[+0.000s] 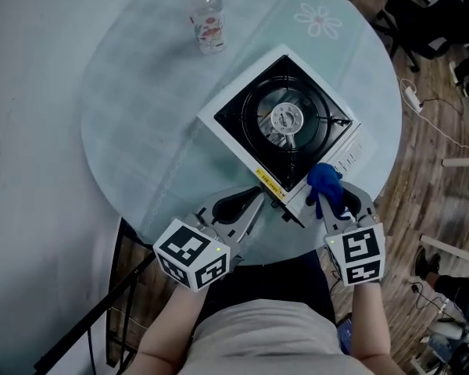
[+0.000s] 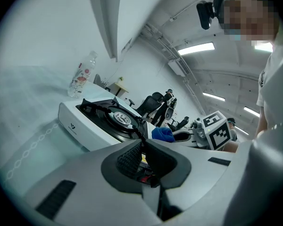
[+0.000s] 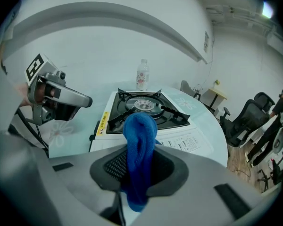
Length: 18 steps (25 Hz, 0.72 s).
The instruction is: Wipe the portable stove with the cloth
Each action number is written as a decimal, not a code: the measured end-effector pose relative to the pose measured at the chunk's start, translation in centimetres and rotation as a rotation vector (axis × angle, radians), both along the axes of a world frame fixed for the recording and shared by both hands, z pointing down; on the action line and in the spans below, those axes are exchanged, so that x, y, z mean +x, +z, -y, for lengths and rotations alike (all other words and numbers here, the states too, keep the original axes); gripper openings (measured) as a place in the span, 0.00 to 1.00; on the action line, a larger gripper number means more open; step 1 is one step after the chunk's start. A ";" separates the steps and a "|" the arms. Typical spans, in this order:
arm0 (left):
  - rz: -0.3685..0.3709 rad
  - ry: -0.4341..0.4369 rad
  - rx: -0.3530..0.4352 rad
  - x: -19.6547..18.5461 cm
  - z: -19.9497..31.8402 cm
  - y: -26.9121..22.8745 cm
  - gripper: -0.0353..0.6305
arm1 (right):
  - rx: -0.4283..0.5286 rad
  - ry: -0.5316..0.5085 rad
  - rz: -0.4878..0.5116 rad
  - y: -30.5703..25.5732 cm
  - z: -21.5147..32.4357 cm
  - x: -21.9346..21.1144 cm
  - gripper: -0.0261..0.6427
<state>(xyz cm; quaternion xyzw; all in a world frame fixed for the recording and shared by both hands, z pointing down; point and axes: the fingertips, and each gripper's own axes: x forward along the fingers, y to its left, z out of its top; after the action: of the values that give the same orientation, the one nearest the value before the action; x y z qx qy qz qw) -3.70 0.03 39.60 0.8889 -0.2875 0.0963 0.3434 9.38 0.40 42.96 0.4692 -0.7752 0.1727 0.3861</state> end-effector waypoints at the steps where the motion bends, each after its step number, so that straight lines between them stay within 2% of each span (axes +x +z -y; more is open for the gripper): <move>1: -0.001 0.006 0.002 0.0 -0.1 0.0 0.11 | -0.001 -0.008 -0.004 0.0 -0.2 -0.4 0.18; 18: -0.013 0.040 0.000 -0.4 -0.5 0.4 0.11 | -0.006 -0.014 -0.003 0.2 -2.5 -3.3 0.18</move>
<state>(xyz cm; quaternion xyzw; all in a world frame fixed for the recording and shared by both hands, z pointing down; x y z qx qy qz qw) -4.07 0.50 39.99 0.8952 -0.2674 0.0973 0.3430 6.12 2.90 43.14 0.4629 -0.7773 0.1718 0.3899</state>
